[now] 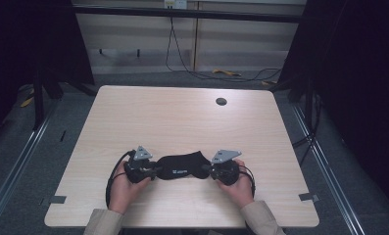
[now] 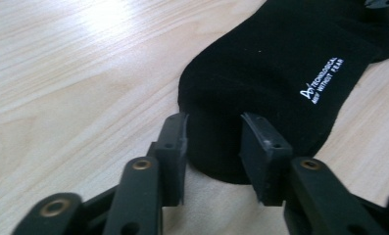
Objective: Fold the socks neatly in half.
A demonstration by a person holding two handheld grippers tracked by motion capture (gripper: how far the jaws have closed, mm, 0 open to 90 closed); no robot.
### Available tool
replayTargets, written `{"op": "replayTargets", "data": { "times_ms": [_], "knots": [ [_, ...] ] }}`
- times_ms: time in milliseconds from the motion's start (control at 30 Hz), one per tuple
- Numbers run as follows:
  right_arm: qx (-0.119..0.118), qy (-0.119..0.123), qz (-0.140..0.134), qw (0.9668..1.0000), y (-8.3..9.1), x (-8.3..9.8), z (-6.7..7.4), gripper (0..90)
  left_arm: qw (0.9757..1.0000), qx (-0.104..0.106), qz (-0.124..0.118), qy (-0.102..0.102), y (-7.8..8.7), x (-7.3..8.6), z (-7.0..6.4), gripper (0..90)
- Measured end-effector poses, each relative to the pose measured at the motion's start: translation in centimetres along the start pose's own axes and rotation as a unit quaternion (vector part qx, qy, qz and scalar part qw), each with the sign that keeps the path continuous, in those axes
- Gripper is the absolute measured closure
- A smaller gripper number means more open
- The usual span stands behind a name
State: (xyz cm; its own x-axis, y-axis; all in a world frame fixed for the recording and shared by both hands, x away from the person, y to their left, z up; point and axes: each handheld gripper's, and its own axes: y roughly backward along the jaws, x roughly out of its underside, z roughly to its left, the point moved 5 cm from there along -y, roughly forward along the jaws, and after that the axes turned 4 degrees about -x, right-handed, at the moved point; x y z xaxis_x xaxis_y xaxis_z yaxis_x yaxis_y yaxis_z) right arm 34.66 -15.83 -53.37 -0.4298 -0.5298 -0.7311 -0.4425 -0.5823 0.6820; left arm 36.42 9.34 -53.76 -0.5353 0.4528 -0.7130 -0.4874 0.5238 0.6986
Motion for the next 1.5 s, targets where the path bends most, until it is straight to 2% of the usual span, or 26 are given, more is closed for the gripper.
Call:
{"op": "replayTargets", "data": {
  "times_ms": [67,233,400,600,767,1067,1133,1300,1500],
  "knots": [
    [-0.001,-0.002,-0.001,1.0000,0.0,0.0,0.0,90.0,1.0000,0.002,0.004,0.001,0.0,-0.1,-0.1,69.0],
    [0.001,-0.001,-0.001,1.0000,0.0,0.0,0.0,90.0,0.9996,0.014,0.010,0.022,0.0,-0.1,-0.4,81.1],
    [0.000,-0.002,-0.002,1.0000,0.0,0.0,0.0,90.0,0.9989,0.016,0.019,0.040,0.2,-0.3,-0.2,85.0],
    [-0.003,-0.007,-0.003,1.0000,-0.1,0.0,0.0,90.0,0.9981,0.031,0.005,0.053,0.8,-0.8,0.1,85.5],
    [-0.002,-0.005,-0.004,1.0000,-0.1,-0.1,0.1,90.0,0.9977,0.037,-0.001,0.057,1.3,-1.5,0.1,85.5],
    [-0.004,-0.002,-0.001,1.0000,-0.1,-0.6,0.4,90.0,0.9979,0.047,-0.001,0.045,1.9,-2.5,0.1,85.8],
    [-0.004,0.011,-0.002,0.9999,-0.2,-1.4,0.9,90.0,0.9979,0.049,0.000,0.043,2.0,-2.7,0.1,85.8],
    [-0.021,0.013,-0.012,0.9996,-1.0,-2.8,1.6,90.0,0.9977,0.052,0.000,0.043,2.1,-2.9,0.1,85.8],
    [-0.029,0.019,-0.022,0.9992,-2.5,-4.5,2.4,90.0,0.9973,0.058,-0.002,0.045,1.9,-2.8,0.1,85.8]
  ]
}}
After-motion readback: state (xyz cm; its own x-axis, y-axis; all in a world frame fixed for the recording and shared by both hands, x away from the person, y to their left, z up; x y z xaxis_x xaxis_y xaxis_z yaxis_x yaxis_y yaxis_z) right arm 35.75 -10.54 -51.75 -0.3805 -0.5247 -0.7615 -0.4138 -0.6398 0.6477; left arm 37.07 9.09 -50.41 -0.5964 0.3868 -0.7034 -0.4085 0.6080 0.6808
